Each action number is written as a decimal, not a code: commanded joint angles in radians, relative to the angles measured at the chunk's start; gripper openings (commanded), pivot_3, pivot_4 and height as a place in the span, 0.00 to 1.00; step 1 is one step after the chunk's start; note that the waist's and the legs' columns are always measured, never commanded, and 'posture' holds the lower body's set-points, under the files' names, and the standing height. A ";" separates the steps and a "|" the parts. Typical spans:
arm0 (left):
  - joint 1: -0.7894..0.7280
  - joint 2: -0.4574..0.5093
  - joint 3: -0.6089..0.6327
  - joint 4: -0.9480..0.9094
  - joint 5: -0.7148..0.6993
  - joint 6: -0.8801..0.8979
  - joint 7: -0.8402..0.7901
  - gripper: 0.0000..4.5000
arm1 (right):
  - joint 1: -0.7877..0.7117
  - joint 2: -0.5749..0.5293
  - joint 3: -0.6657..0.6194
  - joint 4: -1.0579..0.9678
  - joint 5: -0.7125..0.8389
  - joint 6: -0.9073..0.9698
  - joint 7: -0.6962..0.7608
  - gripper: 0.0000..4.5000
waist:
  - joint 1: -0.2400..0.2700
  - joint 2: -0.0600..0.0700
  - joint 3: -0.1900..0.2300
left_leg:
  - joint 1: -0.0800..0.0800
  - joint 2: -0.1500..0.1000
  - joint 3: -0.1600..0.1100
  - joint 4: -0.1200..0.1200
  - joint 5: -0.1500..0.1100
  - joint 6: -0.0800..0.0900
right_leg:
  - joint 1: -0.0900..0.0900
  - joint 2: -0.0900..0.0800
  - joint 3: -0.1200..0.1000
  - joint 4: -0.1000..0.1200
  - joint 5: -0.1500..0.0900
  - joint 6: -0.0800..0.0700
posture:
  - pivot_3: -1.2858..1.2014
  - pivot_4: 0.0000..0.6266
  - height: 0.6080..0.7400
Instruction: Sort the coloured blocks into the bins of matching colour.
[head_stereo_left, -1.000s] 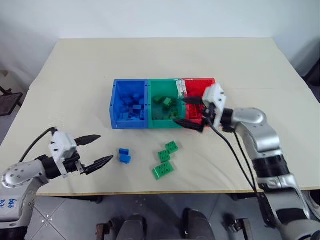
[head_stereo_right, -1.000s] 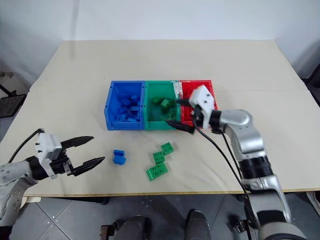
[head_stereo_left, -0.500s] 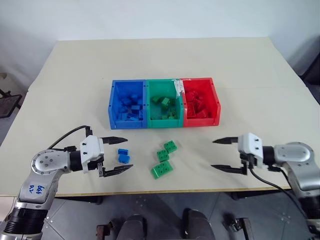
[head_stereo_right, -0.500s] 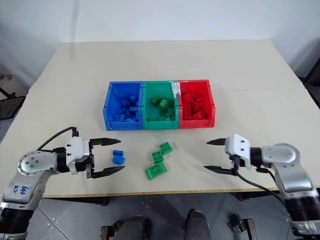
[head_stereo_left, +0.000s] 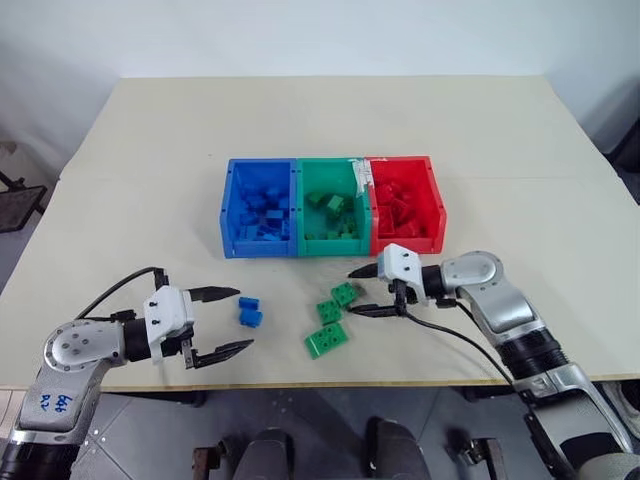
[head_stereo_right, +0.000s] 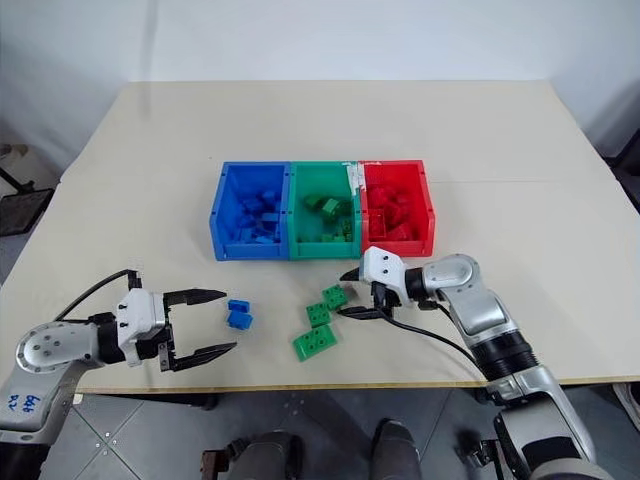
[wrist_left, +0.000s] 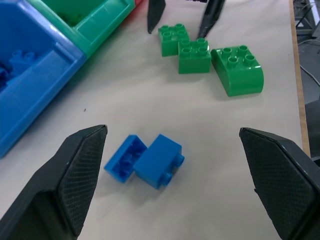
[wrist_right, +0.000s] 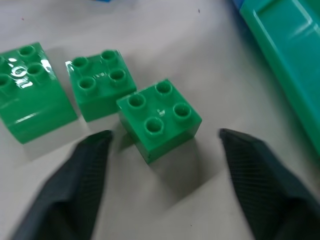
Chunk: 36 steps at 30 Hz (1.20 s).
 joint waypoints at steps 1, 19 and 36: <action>0.012 0.004 0.026 -0.051 -0.009 0.005 0.023 1.00 | -0.015 0.017 -0.004 0.002 0.010 -0.025 0.018 0.45 | -0.001 0.000 0.000 | 0.000 0.000 0.000 0.000 0.000 0.000 | 0.000 0.000 0.000 0.000 0.000 0.000 | 0.52 0.24 1.00; -0.010 -0.033 0.072 -0.038 -0.055 0.054 0.089 1.00 | 0.009 -0.053 -0.125 -0.191 0.152 0.179 0.034 0.21 | -0.005 0.000 0.000 | 0.000 0.000 0.000 -0.001 0.000 0.000 | 0.000 0.000 0.000 0.000 0.000 0.000 | 0.52 0.24 1.00; -0.024 -0.012 0.045 -0.009 -0.026 0.029 0.030 1.00 | -0.166 0.101 0.054 0.179 -0.047 -0.155 0.089 0.90 | -0.010 0.000 0.000 | 0.001 0.001 0.000 0.000 0.000 0.000 | 0.000 0.001 0.000 0.000 0.000 0.000 | 0.52 0.24 1.00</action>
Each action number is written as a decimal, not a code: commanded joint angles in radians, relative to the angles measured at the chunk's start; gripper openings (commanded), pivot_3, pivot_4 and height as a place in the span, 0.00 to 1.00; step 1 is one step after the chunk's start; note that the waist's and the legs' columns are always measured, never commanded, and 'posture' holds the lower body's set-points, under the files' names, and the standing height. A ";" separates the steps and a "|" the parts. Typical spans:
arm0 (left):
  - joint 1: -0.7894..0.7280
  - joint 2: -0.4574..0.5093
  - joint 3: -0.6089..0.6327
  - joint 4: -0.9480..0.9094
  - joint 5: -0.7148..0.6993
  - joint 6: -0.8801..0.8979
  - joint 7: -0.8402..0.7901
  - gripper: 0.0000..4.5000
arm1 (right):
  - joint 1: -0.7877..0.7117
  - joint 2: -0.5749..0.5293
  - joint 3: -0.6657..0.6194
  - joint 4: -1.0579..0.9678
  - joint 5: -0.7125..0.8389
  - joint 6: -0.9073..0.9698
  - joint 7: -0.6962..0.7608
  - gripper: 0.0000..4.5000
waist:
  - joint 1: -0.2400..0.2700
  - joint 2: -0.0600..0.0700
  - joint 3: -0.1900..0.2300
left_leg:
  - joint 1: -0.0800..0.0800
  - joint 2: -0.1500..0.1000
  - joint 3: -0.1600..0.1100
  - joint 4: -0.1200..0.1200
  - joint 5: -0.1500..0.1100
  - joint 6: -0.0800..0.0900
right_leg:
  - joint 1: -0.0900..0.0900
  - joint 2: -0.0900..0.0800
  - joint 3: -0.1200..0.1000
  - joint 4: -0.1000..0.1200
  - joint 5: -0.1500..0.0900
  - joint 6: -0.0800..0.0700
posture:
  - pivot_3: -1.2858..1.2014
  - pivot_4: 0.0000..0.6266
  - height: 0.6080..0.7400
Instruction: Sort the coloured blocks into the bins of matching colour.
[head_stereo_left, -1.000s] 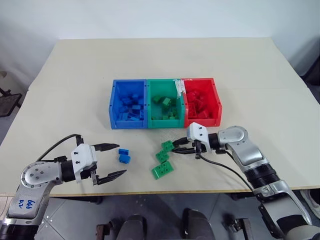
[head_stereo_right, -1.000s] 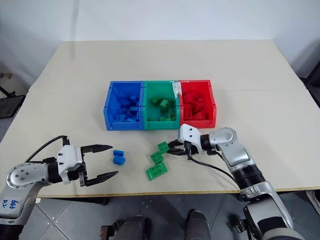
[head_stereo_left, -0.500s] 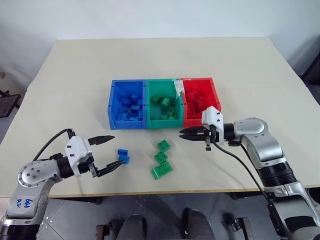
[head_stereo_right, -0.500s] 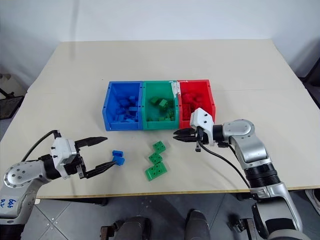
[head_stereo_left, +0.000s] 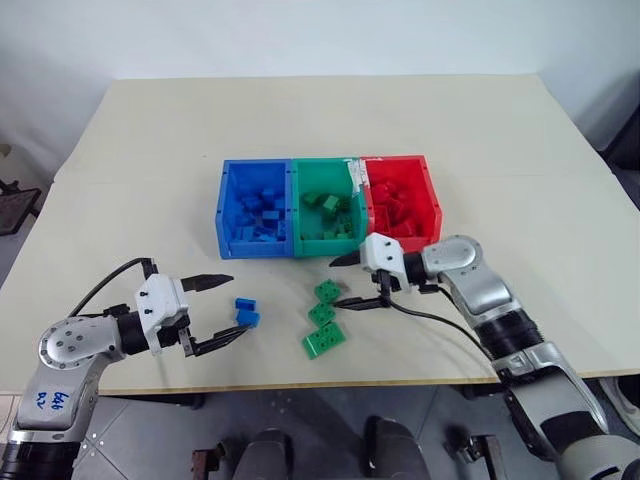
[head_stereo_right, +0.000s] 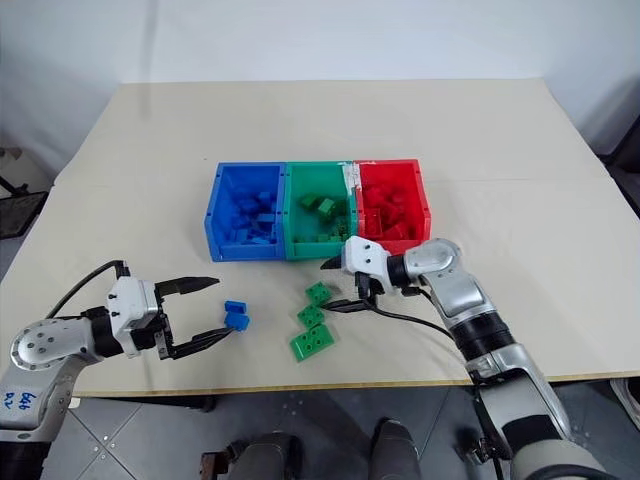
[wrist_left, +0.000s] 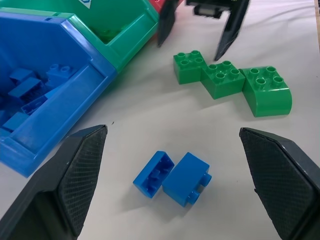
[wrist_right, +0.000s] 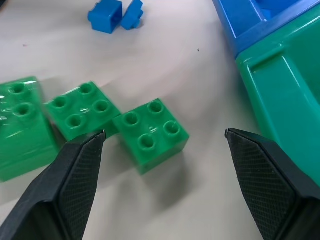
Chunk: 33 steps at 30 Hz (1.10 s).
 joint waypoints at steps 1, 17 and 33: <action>0.007 0.015 0.014 -0.012 -0.003 -0.009 -0.009 1.00 | -0.038 0.023 0.016 0.049 -0.006 -0.045 0.045 0.90 | 0.000 0.000 0.000 | 0.000 0.000 0.000 0.000 0.000 0.000 | 0.000 0.000 0.000 0.000 0.000 0.000 | 0.52 0.24 1.00; 0.002 -0.014 0.043 -0.009 -0.022 -0.006 0.027 1.00 | -0.043 0.014 -0.104 -0.011 0.079 0.030 0.046 0.42 | 0.002 0.000 0.000 | 0.000 0.000 0.000 0.000 0.000 0.000 | 0.000 0.000 0.000 0.000 0.000 0.000 | 0.52 0.24 1.00; 0.068 -0.075 0.120 -0.036 -0.044 0.018 0.146 1.00 | -0.291 0.163 -0.238 0.189 0.065 0.141 -0.354 0.64 | -0.003 0.000 0.000 | 0.000 0.005 0.001 0.000 -0.001 -0.002 | -0.002 0.004 0.000 0.002 0.000 -0.002 | 0.52 0.24 1.00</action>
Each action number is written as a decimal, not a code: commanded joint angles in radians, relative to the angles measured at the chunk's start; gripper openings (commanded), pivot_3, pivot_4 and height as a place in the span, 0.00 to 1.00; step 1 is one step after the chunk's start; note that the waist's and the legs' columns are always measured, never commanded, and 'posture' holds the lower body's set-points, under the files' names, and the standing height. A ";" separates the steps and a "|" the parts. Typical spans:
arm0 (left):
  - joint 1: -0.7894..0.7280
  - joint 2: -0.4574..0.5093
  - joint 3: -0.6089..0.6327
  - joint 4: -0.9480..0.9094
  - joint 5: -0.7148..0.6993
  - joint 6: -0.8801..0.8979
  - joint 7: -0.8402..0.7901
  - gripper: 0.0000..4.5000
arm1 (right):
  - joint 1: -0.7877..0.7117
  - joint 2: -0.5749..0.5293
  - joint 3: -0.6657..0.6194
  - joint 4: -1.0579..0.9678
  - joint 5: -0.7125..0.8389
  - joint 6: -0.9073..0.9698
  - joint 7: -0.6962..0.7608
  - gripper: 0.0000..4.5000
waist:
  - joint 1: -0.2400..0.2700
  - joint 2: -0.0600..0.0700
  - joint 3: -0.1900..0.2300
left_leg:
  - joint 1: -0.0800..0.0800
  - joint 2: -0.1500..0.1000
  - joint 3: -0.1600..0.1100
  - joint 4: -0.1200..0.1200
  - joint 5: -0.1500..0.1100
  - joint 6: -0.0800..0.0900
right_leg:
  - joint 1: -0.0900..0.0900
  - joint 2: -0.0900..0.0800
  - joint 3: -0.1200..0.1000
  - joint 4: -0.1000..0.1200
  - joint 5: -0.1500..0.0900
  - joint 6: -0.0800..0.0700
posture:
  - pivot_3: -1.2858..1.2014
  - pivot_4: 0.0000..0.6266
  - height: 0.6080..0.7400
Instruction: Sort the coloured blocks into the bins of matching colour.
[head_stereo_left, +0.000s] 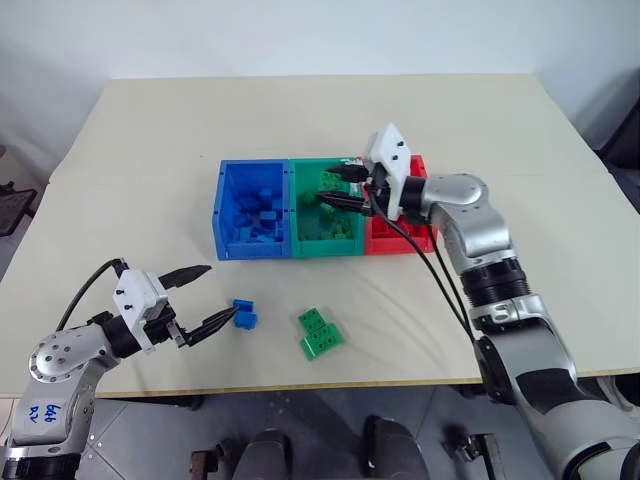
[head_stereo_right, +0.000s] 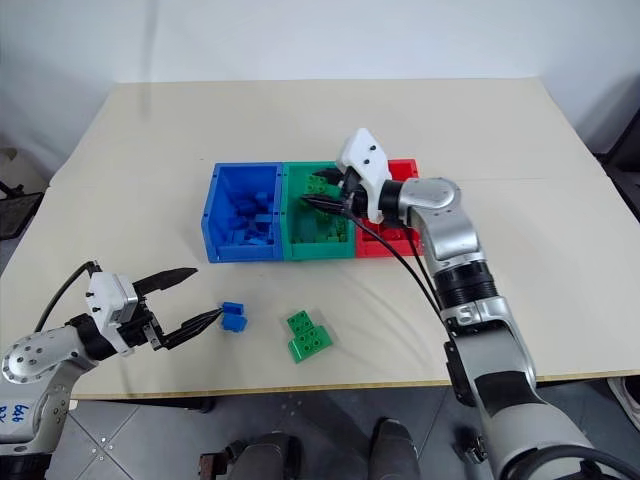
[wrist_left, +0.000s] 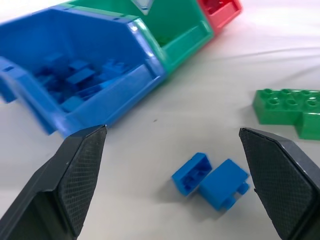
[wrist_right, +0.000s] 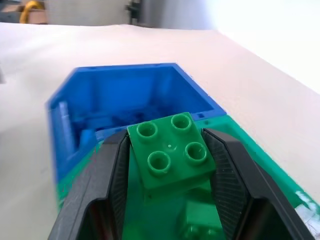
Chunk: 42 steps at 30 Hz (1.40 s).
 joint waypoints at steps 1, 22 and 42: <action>0.019 -0.001 0.025 -0.035 -0.006 -0.009 0.014 1.00 | -0.038 0.003 -0.017 0.054 -0.014 -0.061 -0.025 0.71 | 0.001 0.000 0.000 | 0.000 0.000 0.000 0.000 0.000 0.000 | 0.000 0.000 0.000 0.000 0.000 0.000 | 0.52 0.24 1.00; -0.101 0.090 -0.182 -0.034 0.027 0.005 -0.180 1.00 | 0.717 -0.574 -0.158 -0.528 0.198 -0.194 0.505 0.99 | 0.013 0.000 0.000 | 0.000 0.001 0.003 0.001 -0.002 0.001 | 0.000 0.000 0.000 -0.002 0.000 0.000 | 0.52 0.24 1.00; -0.010 0.147 -0.064 0.026 0.010 -0.098 -0.274 1.00 | 0.594 -0.333 0.241 -0.809 0.050 0.221 0.193 0.99 | 0.031 0.000 0.000 | 0.000 0.002 0.004 0.002 -0.002 0.000 | 0.000 0.001 0.001 -0.003 0.000 -0.001 | 0.52 0.24 1.00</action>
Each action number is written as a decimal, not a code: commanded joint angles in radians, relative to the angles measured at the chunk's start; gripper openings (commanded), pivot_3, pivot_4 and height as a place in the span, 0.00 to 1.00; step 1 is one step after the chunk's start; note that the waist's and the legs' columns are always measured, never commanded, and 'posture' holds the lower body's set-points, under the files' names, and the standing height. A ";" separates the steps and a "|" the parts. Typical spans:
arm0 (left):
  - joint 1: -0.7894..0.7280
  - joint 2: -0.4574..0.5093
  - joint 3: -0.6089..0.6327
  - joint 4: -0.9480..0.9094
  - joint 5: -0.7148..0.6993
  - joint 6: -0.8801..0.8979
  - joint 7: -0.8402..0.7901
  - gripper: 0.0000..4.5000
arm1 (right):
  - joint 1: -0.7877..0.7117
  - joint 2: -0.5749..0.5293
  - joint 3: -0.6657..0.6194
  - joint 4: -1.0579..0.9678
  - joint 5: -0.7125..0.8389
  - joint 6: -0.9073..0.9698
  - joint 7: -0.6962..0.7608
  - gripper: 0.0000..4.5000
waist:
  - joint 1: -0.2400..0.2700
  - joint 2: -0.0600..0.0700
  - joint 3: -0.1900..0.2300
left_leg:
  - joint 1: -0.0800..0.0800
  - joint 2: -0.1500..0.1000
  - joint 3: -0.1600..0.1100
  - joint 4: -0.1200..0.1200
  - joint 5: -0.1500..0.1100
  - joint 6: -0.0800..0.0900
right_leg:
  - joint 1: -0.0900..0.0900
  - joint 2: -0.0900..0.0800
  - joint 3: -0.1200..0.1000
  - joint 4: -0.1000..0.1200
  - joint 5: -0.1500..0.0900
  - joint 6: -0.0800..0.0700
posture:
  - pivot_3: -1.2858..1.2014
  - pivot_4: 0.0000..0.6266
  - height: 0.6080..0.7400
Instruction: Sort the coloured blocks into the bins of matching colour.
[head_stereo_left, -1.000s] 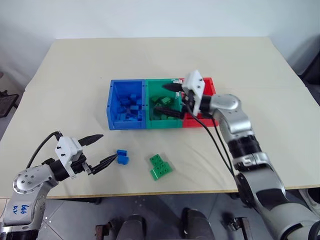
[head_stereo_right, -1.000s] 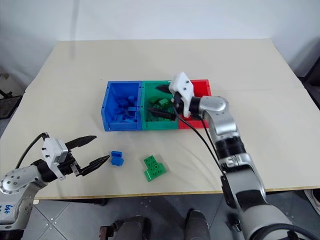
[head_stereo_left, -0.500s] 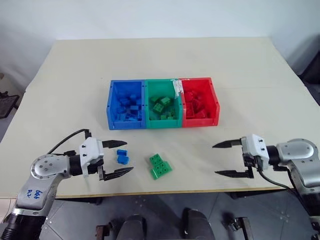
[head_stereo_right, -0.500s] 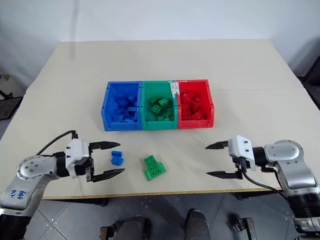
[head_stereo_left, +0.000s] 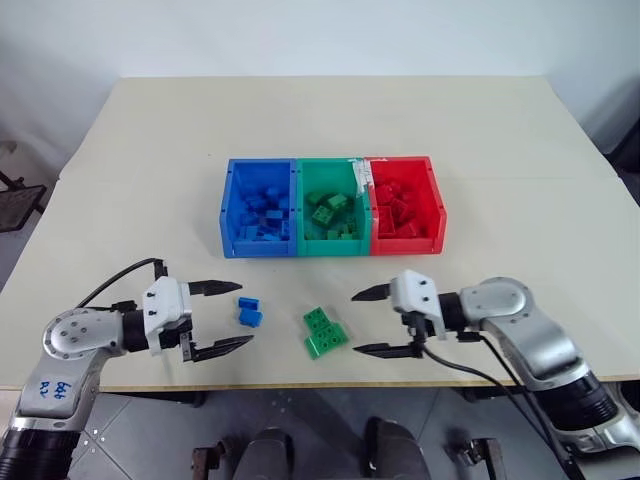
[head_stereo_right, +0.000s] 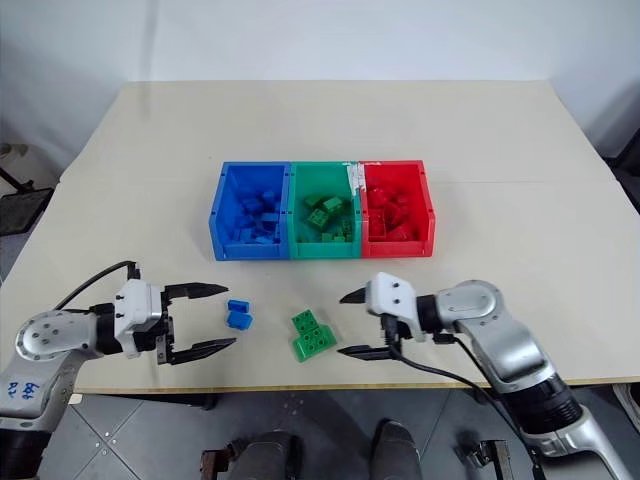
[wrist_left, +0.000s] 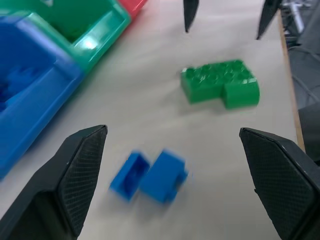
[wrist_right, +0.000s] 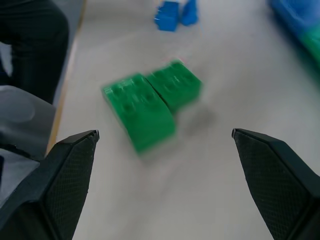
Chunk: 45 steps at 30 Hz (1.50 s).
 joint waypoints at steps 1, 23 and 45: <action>0.073 0.030 0.067 -0.041 -0.019 -0.024 -0.023 1.00 | -0.045 0.046 0.080 0.012 -0.063 0.004 -0.030 0.99 | -0.001 0.000 0.000 | 0.000 0.000 0.000 0.000 0.000 0.000 | 0.000 0.000 0.000 0.000 0.000 0.000 | 0.52 0.24 1.00; 0.089 -0.044 0.098 -0.148 -0.076 0.081 0.140 1.00 | -0.030 0.013 -0.039 0.050 0.075 -0.084 0.082 0.32 | 0.002 -0.001 0.000 | 0.000 0.000 0.000 0.000 0.000 0.000 | 0.000 0.000 0.000 0.000 0.000 0.000 | 0.52 0.24 1.00; 0.118 -0.099 0.194 -0.148 -0.082 0.122 0.269 1.00 | -0.567 0.265 -0.146 0.647 -0.048 -0.144 -0.183 0.99 | -0.030 -0.001 0.000 | -0.001 0.002 0.001 -0.002 -0.001 -0.001 | -0.005 0.002 0.000 0.003 0.000 -0.002 | 0.52 0.24 1.00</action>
